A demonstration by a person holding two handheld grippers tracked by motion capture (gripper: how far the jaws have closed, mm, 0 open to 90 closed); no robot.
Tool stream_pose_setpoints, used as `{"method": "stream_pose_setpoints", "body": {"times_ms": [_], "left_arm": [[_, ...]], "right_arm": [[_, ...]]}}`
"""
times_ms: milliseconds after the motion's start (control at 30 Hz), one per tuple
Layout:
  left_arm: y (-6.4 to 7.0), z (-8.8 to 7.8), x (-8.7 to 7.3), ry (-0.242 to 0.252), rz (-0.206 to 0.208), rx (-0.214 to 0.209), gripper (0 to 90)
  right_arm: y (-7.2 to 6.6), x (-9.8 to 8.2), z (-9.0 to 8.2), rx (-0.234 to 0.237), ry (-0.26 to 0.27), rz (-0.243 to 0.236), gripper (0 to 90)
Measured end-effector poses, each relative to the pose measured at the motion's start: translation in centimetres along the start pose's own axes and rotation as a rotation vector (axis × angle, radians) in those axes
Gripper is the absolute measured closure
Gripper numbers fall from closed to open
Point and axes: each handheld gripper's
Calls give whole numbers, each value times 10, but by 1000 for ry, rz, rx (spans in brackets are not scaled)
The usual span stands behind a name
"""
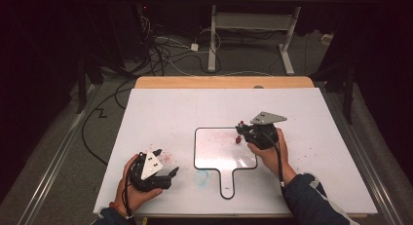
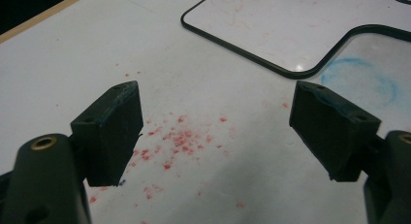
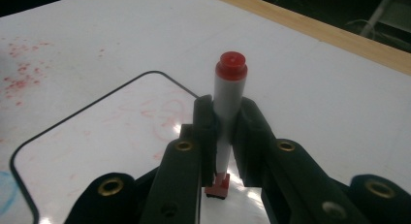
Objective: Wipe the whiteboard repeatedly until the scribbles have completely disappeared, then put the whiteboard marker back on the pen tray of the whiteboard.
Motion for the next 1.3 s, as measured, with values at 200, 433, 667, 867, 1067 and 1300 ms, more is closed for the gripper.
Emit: {"method": "stream_pose_setpoints", "body": {"times_ms": [200, 433, 667, 867, 1067, 1300], "left_arm": [[-1, -1, -1, 5, -7, -1, 189], [0, 1, 0, -4, 1, -5, 189], [0, 1, -2, -12, 4, -6, 189], [-1, 0, -2, -10, -2, -8, 189], [-1, -1, -4, -18, -3, -4, 189], [1, -1, -2, -16, 9, -5, 189]], "right_arm": [[-4, 4, 0, -71, -28, -60, 814], [0, 0, 0, -82, -7, -47, 814], [-26, 8, 11, 25, 9, -70, 814], [8, 8, 8, -115, -16, -36, 814], [23, 7, 10, -174, -16, -16, 814], [-2, 12, 14, -47, -5, -62, 813]]}}
Point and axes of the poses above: each handheld gripper's, and its own axes: z roughly forward along the jaws, x roughly out of its top, y roughly to its right, and after that the axes turned 9 degrees about -y, right-handed
